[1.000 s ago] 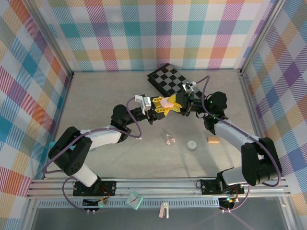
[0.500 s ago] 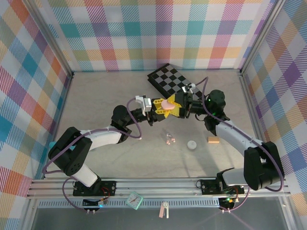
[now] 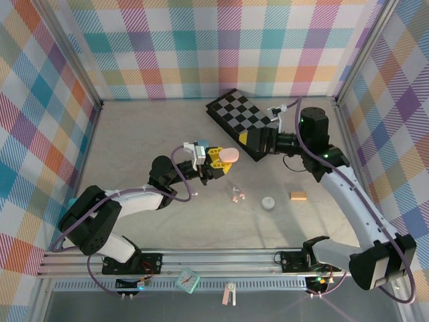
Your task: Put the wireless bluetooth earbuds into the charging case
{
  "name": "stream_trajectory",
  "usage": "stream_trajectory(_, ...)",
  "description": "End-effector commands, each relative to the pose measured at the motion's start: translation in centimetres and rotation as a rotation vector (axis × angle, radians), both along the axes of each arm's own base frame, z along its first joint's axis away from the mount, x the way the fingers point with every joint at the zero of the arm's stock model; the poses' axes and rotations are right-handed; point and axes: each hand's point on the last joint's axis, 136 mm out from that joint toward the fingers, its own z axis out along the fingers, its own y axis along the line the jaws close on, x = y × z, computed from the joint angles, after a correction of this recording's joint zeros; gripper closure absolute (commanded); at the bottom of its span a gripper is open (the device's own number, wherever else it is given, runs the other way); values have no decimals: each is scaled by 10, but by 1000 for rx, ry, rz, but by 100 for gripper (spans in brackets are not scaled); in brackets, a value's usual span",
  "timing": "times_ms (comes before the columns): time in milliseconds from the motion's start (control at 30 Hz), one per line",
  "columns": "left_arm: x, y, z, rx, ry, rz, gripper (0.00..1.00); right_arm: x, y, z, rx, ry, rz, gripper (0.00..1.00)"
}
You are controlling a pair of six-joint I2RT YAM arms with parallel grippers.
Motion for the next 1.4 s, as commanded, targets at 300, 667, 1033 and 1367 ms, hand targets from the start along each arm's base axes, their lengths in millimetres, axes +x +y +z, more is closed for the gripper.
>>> stream_trajectory(300,-15,6,8,-11,-23,-60,77,-28,23,-27,-410,-620,225,4)
stream_trajectory(667,-18,5,12,-9,-22,-82,77,-14,28,-37,-470,-605,208,3)
stream_trajectory(1033,-21,4,13,-7,-28,-101,77,-1,21,-9,-450,-690,76,3)
stream_trajectory(1367,-23,5,11,-7,-32,-105,77,19,18,10,-439,-698,-43,3)
